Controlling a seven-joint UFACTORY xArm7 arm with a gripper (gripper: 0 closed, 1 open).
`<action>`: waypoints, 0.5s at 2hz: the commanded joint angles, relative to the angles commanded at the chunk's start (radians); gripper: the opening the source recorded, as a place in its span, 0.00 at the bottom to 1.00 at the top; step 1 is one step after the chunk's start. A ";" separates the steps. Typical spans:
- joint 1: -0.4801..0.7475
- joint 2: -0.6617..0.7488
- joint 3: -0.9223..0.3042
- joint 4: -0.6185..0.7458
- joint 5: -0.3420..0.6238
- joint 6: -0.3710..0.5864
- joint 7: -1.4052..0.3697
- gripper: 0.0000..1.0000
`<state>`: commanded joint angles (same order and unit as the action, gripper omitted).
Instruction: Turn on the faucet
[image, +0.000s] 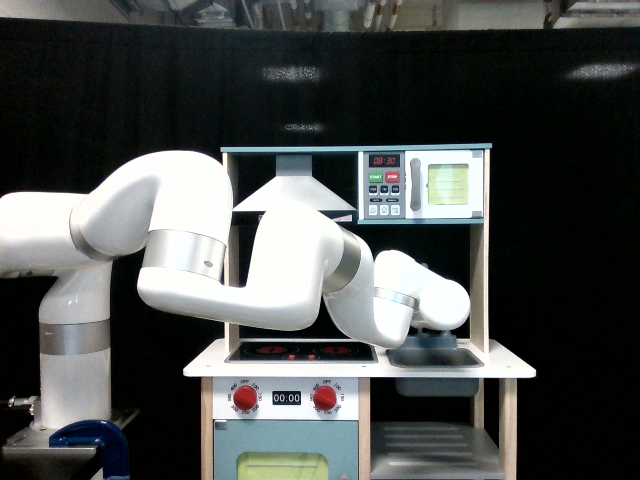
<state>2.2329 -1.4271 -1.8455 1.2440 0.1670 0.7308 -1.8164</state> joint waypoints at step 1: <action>-0.014 -0.024 0.000 0.032 -0.040 0.037 0.019 1.00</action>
<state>2.2190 -1.4516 -1.8450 1.2756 0.1270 0.7676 -1.7979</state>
